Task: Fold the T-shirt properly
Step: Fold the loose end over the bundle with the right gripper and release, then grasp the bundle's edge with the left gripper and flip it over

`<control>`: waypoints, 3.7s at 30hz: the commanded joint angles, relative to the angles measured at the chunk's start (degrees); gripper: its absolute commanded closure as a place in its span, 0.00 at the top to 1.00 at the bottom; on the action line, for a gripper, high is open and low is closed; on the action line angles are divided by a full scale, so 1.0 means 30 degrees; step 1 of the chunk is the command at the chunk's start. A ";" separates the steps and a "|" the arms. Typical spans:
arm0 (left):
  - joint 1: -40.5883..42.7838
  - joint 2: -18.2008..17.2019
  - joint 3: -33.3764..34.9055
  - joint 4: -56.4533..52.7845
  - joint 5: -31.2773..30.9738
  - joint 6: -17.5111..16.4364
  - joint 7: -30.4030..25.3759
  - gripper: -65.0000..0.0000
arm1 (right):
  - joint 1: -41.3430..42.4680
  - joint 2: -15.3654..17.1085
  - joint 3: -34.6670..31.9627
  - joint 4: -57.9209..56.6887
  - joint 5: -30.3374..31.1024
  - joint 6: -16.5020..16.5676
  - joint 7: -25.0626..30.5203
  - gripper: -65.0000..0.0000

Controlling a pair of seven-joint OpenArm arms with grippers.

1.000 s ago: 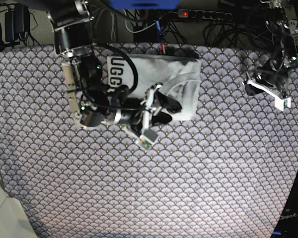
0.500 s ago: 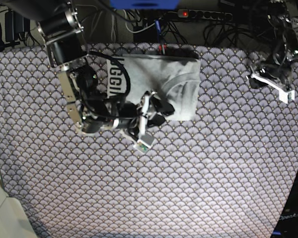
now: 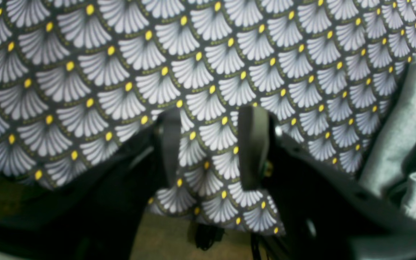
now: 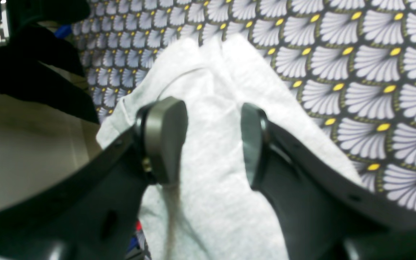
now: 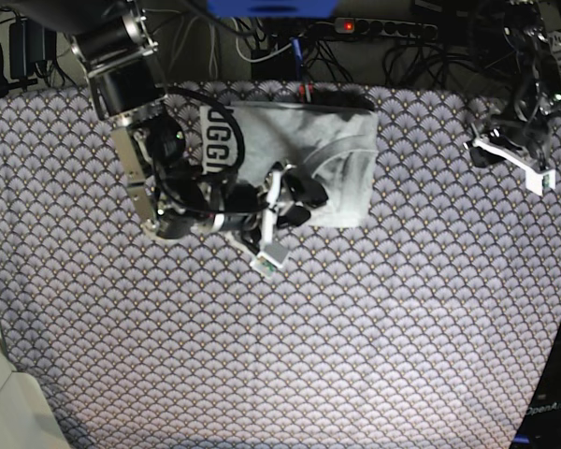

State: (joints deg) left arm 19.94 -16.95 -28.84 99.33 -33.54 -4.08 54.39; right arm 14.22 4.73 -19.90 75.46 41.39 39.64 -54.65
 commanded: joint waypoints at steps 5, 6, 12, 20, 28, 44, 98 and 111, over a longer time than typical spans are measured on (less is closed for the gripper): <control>-0.0157 -0.0225 -0.0159 0.0341 -0.0117 -0.0004 -0.0270 0.39 | 0.0286 -0.0068 0.0055 0.0326 0.0461 0.0121 0.0386 0.39; -0.0157 -0.0225 -0.0159 0.0341 -0.0117 -0.0004 -0.0270 0.39 | 0.0257 -0.0068 0.0055 0.0326 0.0461 0.0121 0.0386 0.34; -0.0157 -0.0225 -0.0159 0.0341 -0.0117 -0.0004 -0.0270 0.39 | 0.0345 -0.0068 0.0055 0.0297 0.0461 0.0121 0.1090 0.00; -0.0128 -0.0225 -0.0159 0.0341 -0.0117 -0.0004 -0.0240 0.39 | 0.0990 -0.0273 0.0084 0.0297 0.0432 0.0121 0.1148 0.00; -0.0128 -0.0284 -0.0159 0.0341 -0.0117 -0.0004 -0.0211 0.39 | 0.1869 -0.0684 0.0113 -0.1139 0.0461 0.0121 0.1148 0.00; -0.0187 -0.0255 -0.0159 0.0341 -0.0117 -0.0004 -0.0182 0.39 | 0.1722 -0.0713 0.0084 -0.2106 0.0490 0.0121 0.1148 0.14; -0.1154 0.0712 1.1826 -0.0538 0.2110 0.0201 -0.0328 0.00 | -0.8270 0.4327 1.1513 0.8766 0.0578 0.0121 -0.0141 0.00; -0.3557 0.2207 1.0712 -0.2355 0.3019 0.0231 -0.0357 0.00 | -0.8270 0.4738 1.1483 0.8707 0.0520 0.0121 -0.0141 0.00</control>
State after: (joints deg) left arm 9.89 -10.15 3.42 92.18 -27.05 -4.71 53.78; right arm -11.18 18.11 14.20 100.71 41.91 39.68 -56.51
